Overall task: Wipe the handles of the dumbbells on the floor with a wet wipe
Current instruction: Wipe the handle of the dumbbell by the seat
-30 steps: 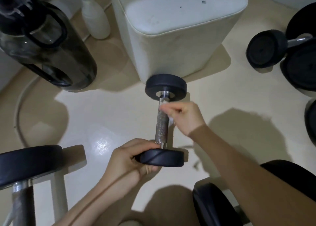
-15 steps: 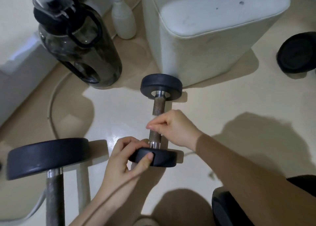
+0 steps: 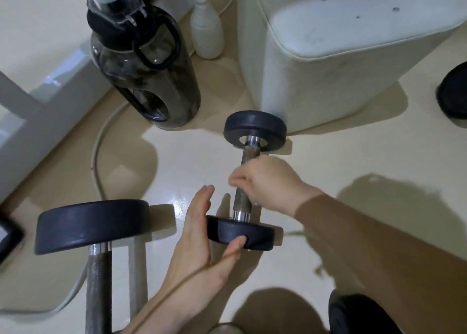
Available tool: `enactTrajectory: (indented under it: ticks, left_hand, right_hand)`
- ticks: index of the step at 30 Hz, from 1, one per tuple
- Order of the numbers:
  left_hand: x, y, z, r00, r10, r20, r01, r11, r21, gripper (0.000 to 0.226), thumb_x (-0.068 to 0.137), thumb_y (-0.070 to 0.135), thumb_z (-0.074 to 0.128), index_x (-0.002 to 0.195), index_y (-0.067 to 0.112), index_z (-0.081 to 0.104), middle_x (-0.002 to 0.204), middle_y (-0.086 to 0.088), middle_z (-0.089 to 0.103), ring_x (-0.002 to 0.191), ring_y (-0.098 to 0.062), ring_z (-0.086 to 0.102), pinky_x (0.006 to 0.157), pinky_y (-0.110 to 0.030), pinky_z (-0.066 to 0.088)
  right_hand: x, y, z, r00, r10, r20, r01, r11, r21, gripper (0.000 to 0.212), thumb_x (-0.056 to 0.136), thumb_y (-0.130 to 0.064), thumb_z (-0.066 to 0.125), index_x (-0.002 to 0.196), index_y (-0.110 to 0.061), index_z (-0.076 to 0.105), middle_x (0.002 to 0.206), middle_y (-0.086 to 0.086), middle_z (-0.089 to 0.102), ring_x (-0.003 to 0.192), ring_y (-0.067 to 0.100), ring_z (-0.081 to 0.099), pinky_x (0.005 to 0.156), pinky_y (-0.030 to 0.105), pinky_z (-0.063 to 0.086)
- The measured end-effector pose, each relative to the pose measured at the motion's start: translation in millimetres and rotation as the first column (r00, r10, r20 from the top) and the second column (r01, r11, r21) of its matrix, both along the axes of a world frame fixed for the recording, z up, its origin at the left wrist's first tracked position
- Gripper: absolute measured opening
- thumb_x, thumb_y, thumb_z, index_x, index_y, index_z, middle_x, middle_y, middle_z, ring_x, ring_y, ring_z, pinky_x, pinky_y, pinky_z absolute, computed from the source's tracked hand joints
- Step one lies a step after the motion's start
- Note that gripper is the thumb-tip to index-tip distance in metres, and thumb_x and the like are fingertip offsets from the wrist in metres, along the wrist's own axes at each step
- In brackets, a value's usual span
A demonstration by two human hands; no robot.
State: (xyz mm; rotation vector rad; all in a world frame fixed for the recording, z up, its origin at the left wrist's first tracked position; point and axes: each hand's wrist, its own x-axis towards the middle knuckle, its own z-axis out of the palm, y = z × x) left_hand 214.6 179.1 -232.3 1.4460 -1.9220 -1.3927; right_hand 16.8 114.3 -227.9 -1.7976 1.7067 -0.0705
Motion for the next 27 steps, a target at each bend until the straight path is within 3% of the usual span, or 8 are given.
enactTrajectory:
  ticks: [3,9,12,16,20,22,24,27]
  left_hand:
    - [-2,1,2,1.000,0.000,0.002,0.000,1.000,-0.008,0.090,0.071,0.061,0.065,0.142,0.051,0.012,0.149,0.033,0.020,0.136,0.005,0.028,0.110,-0.033,0.034]
    - [1,-6,-1,0.990,0.067,-0.122,-0.056,0.994,0.090,0.097,0.061,0.055,0.076,0.139,0.056,0.018,0.136,0.047,0.026,0.132,0.005,0.035,0.108,-0.041,0.039]
    - [3,-7,-5,0.982,0.088,-0.165,-0.068,0.990,0.122,0.096,0.061,0.052,0.077,0.139,0.055,0.020,0.142,0.040,0.028,0.131,0.002,0.039,0.108,-0.036,0.038]
    - [9,-9,-9,0.967,0.114,-0.228,-0.080,0.985,0.153,0.090,0.066,0.042,0.078,0.139,0.052,0.026,0.146,0.029,0.031,0.129,0.001,0.043,0.105,-0.031,0.040]
    - [19,-16,-10,0.966,0.095,-0.239,-0.053,0.983,0.178,0.074,0.078,0.032,0.067,0.139,0.049,0.028,0.146,0.028,0.032,0.132,0.001,0.039,0.110,-0.035,0.036]
    - [20,-17,-4,0.978,0.000,-0.207,0.021,0.995,0.100,0.062,0.085,0.040,0.054,0.140,0.052,0.026,0.148,0.027,0.029,0.137,-0.001,0.032,0.113,-0.034,0.029]
    - [19,-18,3,0.984,-0.143,-0.102,0.140,0.990,-0.031,0.057,0.090,0.028,0.043,0.139,0.053,0.027,0.151,0.026,0.024,0.141,-0.001,0.023,0.113,-0.022,0.022]
    - [20,-16,9,0.964,-0.249,0.092,0.261,0.951,-0.162,0.082,0.067,-0.002,0.033,0.133,0.046,0.037,0.151,0.018,0.023,0.138,-0.001,0.025,0.108,-0.016,0.024]
  right_hand:
    - [-17,-22,-19,0.953,-0.303,-0.028,0.290,0.932,-0.216,0.014,0.089,-0.026,0.053,0.085,-0.026,0.066,0.074,0.000,0.066,0.075,0.026,0.061,0.071,0.038,0.053]
    - [8,38,-6,0.878,-0.166,0.450,0.010,0.944,0.330,0.013,0.085,-0.030,0.063,0.083,-0.024,0.075,0.076,-0.010,0.072,0.073,0.011,0.065,0.076,0.034,0.054]
    - [-7,11,-19,0.821,-0.327,0.468,0.247,0.942,0.226,0.015,0.088,-0.030,0.064,0.087,-0.020,0.074,0.067,0.000,0.072,0.065,0.020,0.070,0.069,0.041,0.058]
    - [-10,-11,-36,0.663,-0.492,0.564,0.620,0.783,-0.045,0.013,0.086,-0.032,0.063,0.085,-0.031,0.075,0.081,-0.017,0.071,0.077,0.006,0.064,0.078,0.030,0.050]
    - [14,38,-38,0.797,-0.389,0.463,0.260,0.912,0.318,0.022,0.073,-0.060,0.058,0.081,-0.046,0.073,0.088,-0.021,0.072,0.083,0.004,0.065,0.084,0.034,0.052]
    - [13,36,-34,0.761,-0.307,0.572,0.087,0.921,0.379,0.012,0.084,-0.041,0.064,0.080,-0.036,0.075,0.091,-0.010,0.074,0.080,0.003,0.064,0.079,0.028,0.051]
    - [9,10,-29,0.674,-0.377,0.635,0.263,0.926,0.270,0.017,0.092,-0.024,0.061,0.082,-0.029,0.074,0.090,-0.005,0.074,0.076,0.005,0.064,0.076,0.030,0.051]
    - [16,-14,-33,0.621,-0.511,0.594,0.578,0.811,0.093,0.019,0.094,-0.025,0.057,0.084,-0.028,0.073,0.069,-0.024,0.064,0.066,-0.004,0.056,0.068,0.021,0.046]
